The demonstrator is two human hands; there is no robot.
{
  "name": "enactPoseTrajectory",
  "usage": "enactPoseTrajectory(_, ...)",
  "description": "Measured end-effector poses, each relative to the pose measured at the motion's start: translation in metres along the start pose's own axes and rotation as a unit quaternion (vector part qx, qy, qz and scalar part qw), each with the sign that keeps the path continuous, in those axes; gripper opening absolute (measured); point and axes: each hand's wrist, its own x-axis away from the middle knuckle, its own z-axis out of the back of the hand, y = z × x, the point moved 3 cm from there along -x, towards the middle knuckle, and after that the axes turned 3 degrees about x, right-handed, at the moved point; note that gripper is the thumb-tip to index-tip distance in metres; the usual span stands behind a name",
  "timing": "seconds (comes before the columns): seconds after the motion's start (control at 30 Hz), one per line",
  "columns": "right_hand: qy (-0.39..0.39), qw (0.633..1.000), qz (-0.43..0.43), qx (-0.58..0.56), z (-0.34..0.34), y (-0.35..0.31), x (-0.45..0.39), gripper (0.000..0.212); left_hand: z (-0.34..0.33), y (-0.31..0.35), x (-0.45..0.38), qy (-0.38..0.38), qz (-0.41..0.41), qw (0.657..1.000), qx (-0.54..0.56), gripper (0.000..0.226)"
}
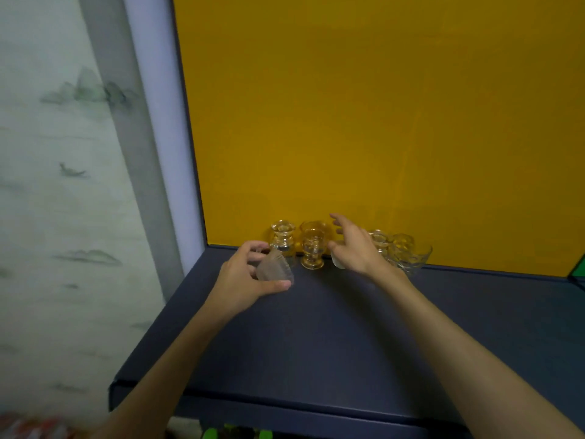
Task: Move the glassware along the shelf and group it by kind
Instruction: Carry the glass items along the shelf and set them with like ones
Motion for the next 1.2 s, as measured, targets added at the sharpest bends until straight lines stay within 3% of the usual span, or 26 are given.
enactPoseTrajectory(0.1, -0.032, 0.999, 0.019, 0.011, -0.005, -0.005, -0.013, 0.078, 0.013, -0.005, -0.001, 0.014, 0.007, 1.0, 0.017, 0.097)
enactPoseTrajectory(0.33, -0.054, 0.993, 0.041, 0.093, -0.013, -0.01, -0.025, 0.068, 0.027, -0.02, -0.005, 0.034, 0.024, 0.997, 0.069, 0.093)
enactPoseTrajectory(0.63, -0.023, 0.989, 0.029, 0.143, -0.007, -0.01, -0.022, 0.083, 0.018, -0.024, -0.015, 0.018, 0.024, 0.992, 0.121, 0.093)
enactPoseTrajectory(0.87, -0.082, 0.986, 0.0, 0.143, -0.016, -0.013, -0.02, 0.097, 0.023, -0.027, -0.016, 0.03, 0.036, 0.989, 0.139, 0.09)
enactPoseTrajectory(1.2, 0.018, 0.984, -0.032, 0.177, -0.019, -0.025, 0.002, 0.08, 0.021, -0.04, -0.001, 0.04, 0.07, 0.98, 0.183, 0.076)
